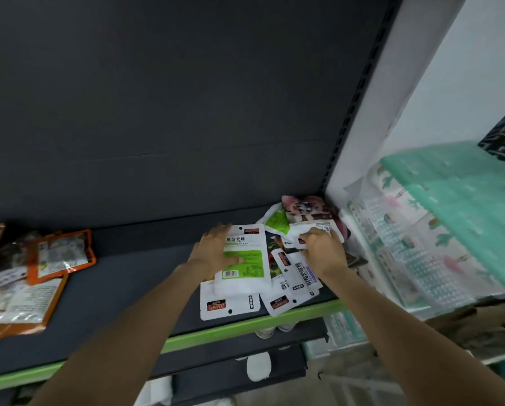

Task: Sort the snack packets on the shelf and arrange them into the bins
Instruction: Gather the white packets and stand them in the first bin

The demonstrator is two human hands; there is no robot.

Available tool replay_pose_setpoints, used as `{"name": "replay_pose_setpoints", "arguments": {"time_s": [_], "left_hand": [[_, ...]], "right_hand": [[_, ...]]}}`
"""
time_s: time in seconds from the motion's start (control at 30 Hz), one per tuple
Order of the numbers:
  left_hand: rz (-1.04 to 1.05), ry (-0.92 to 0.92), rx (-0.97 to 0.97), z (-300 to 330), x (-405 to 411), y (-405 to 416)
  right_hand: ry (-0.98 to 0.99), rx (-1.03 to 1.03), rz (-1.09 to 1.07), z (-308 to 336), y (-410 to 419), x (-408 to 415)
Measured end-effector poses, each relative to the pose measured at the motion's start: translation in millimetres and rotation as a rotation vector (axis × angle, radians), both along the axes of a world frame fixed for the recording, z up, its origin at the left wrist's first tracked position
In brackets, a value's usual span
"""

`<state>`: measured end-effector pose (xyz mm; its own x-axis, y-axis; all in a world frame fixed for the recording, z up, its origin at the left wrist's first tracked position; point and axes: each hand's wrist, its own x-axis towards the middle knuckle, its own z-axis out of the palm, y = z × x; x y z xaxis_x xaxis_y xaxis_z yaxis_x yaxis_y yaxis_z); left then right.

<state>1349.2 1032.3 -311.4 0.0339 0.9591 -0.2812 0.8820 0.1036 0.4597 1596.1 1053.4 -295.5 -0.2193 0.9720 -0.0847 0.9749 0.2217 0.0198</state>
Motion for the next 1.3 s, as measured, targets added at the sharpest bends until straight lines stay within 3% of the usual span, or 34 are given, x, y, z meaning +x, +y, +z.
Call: {"name": "replay_pose_setpoints", "arguments": {"time_s": [0.13, 0.33, 0.63, 0.8, 1.0, 1.3], "left_hand": [[0.177, -0.161, -0.114, -3.5, 2.1, 13.6], [0.405, -0.337, 0.086, 12.0, 7.9, 20.0], [0.240, -0.587, 0.247, 83.8, -5.5, -25.6], [0.256, -0.548, 0.395, 121.7, -10.6, -61.7], [0.529, -0.418, 0.621, 140.1, -41.5, -105.3], [0.617, -0.474, 0.596, 152.1, -102.8, -177.1]], "right_hand": [[0.025, 0.122, 0.093, 5.5, -10.1, -3.8], [0.301, 0.143, 0.073, 18.6, -18.9, -7.7], [0.439, 0.174, 0.065, 79.5, -9.5, -14.8], [0.598, 0.235, 0.139, 109.4, -8.2, -31.4], [0.668, 0.150, 0.228, 129.0, -25.5, -74.6], [0.939, -0.122, 0.228, 143.6, -86.8, -202.4]]}}
